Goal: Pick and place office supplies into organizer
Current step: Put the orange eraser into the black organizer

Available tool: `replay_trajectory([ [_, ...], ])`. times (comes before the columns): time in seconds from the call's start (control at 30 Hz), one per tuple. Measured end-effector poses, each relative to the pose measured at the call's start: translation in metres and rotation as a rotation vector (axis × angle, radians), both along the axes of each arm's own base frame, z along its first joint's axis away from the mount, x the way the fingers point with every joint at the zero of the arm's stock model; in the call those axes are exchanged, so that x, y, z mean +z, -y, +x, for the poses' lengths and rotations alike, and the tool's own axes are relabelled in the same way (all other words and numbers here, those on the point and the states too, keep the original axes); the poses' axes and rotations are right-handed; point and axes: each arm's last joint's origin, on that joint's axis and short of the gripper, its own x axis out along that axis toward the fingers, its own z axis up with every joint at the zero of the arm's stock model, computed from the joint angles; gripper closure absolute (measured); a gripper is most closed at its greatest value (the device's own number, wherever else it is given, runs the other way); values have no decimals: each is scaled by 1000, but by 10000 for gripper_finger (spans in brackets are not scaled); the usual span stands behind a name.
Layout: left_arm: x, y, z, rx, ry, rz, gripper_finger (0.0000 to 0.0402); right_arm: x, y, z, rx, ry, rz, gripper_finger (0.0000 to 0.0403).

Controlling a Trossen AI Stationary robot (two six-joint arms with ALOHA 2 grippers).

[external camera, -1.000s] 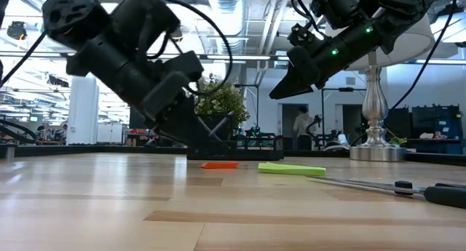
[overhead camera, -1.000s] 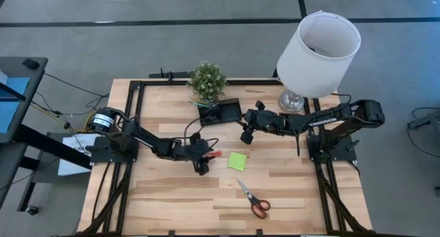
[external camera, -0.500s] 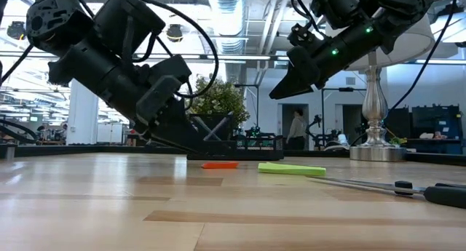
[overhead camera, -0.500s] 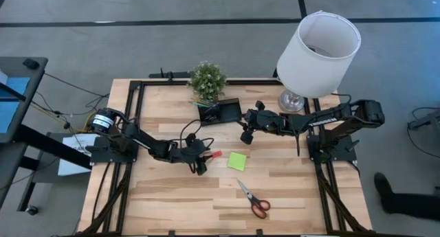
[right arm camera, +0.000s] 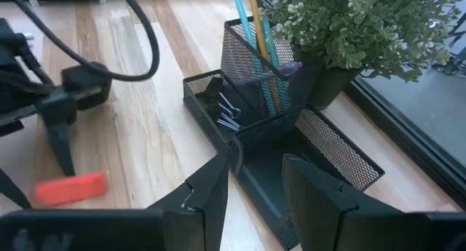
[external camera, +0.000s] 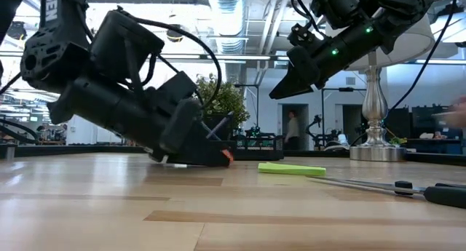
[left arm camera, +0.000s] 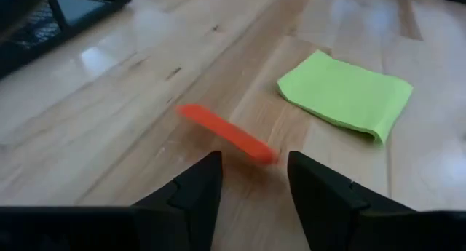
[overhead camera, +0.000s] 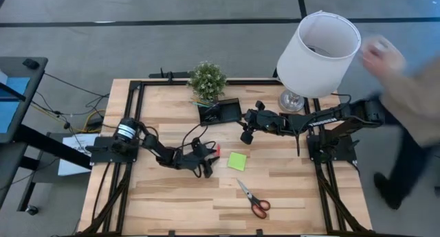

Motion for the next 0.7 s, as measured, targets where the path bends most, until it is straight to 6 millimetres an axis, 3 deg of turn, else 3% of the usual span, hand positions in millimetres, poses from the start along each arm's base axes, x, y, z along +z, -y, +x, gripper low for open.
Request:
replay_trajectory([
  [0.17,-6,1,5,26,-13,20,244,0,0,0,0,-1,0,276],
  [0.7,2,3,22,106,46,-4,244,0,0,0,0,0,0,276],
])
